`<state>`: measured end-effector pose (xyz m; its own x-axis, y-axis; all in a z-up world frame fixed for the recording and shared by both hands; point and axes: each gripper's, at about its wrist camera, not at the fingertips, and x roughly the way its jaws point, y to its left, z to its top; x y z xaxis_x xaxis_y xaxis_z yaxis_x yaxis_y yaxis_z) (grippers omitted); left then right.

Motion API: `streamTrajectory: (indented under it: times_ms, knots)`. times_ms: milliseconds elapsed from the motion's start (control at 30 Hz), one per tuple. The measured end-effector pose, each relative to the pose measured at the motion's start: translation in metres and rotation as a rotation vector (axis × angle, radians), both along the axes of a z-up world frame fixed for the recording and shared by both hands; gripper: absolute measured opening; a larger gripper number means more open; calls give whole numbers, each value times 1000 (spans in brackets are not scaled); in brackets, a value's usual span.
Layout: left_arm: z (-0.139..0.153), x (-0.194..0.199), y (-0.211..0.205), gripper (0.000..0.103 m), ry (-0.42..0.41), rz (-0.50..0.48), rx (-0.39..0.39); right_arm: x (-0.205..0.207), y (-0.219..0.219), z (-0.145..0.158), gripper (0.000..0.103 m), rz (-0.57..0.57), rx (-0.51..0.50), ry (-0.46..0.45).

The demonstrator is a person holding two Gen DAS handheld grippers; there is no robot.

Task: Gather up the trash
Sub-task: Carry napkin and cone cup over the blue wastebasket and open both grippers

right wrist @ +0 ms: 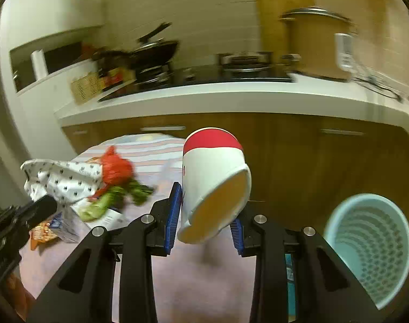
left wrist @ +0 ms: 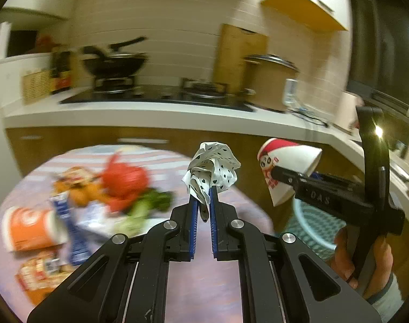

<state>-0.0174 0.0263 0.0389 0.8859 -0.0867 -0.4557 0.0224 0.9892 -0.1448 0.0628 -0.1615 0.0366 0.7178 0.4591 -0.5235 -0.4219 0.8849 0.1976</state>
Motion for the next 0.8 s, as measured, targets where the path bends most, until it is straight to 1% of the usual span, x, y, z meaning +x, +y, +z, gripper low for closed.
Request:
streamTrajectory:
  times_ms: [100, 167, 333, 400, 500, 567, 633, 700, 800]
  knots:
    - [5, 19, -39, 7, 2, -84, -3, -2, -50, -2, 30, -86, -8, 1]
    - [6, 34, -72, 7, 9, -153, -2, -3, -84, -6, 30, -155, -24, 0]
    - [-4, 69, -142, 7, 46, -289, -20, 0, -159, -24, 30, -307, -39, 40]
    - [-12, 80, -162, 7, 67, -330, -31, 3, -180, -33, 30, -347, -36, 65]
    - [-29, 101, -200, 7, 119, -379, -49, 11, -216, -56, 30, -417, -31, 136]
    - [-46, 115, -223, 7, 164, -420, -63, 15, -230, -71, 30, -448, -26, 184]
    - [-62, 124, -240, 7, 202, -438, -56, 21, -244, -91, 30, -469, -17, 249]
    - [-79, 134, -249, 7, 250, -451, -60, 25, -252, -108, 30, -476, -12, 310]
    - [-101, 147, -259, 7, 323, -463, -72, 29, -259, -128, 31, -479, -8, 375]
